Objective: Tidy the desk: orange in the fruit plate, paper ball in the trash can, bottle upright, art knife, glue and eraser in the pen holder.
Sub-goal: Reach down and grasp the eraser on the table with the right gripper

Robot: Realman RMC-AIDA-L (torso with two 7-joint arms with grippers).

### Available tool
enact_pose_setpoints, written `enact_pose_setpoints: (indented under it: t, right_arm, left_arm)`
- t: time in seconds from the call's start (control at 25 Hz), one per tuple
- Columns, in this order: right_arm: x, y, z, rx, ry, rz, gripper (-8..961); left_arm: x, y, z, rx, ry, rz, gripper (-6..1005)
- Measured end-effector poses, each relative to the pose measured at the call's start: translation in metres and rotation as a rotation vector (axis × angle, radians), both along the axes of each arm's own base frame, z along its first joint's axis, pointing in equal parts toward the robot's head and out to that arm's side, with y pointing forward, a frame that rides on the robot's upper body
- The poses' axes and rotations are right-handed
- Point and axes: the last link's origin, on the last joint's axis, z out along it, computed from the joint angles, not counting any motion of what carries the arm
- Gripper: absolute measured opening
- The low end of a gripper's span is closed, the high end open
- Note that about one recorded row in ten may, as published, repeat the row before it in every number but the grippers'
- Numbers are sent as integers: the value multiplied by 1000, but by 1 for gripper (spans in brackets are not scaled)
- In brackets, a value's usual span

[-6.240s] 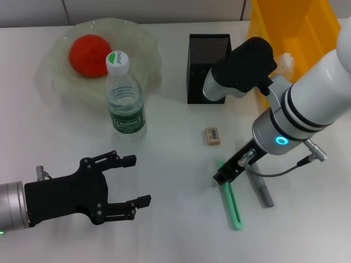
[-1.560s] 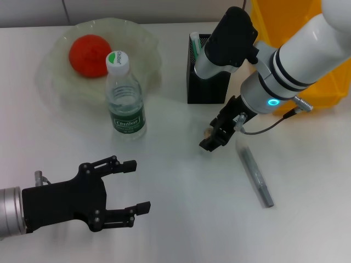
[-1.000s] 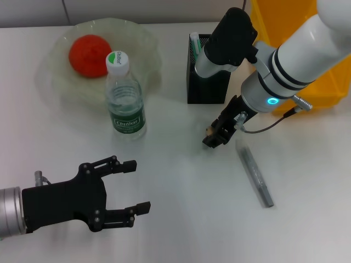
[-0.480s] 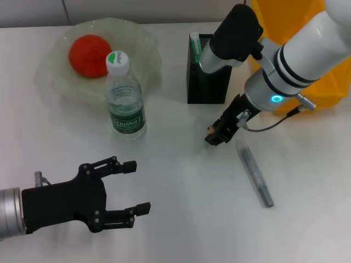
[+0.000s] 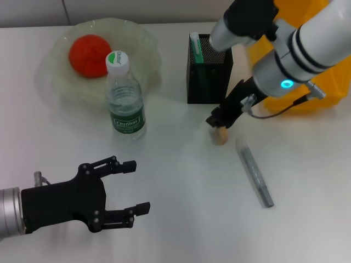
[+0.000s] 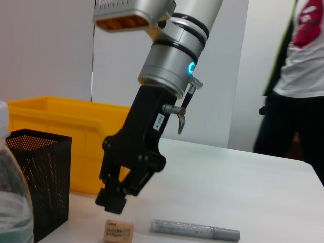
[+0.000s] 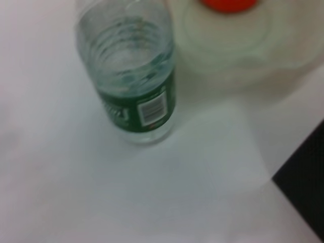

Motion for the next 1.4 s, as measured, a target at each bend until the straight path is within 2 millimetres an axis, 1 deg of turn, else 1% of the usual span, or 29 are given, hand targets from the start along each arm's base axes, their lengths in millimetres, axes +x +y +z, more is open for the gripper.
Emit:
enact_pose_setpoints:
  t: [0.12, 0.24, 0.28, 0.4, 0.6, 0.76, 0.88, 1.08, 1.4]
  right_arm:
    - [0, 1, 7, 32, -10, -19, 168]
    - [1, 1, 9, 47, -14, -56, 192]
    - [0, 0, 9, 53, -9, -104, 200]
    - [0, -1, 8, 62, -2, -154, 224]
    - [-1, -2, 6, 68, 0, -191, 263]
    - [3, -2, 3, 65, -8, -219, 295]
    - [6, 0, -2, 67, -14, -236, 472]
    - [12, 4, -10, 73, -22, -262, 466]
    - [19, 8, -18, 78, -35, -280, 219]
  left_arm:
    - [0, 0, 0, 0, -1, -1, 857]
    - [0, 0, 0, -1, -1, 0, 857]
    - [1, 1, 0, -1, -1, -1, 857]
    - [1, 1, 0, -1, -1, -3, 857]
    - [2, 3, 0, -1, -1, -7, 857]
    - [3, 4, 0, 1, 1, -9, 857]
    - [3, 4, 0, 1, 2, -10, 857]
    - [3, 4, -1, 1, 2, -10, 857]
    - [1, 3, -1, 3, 3, -6, 857]
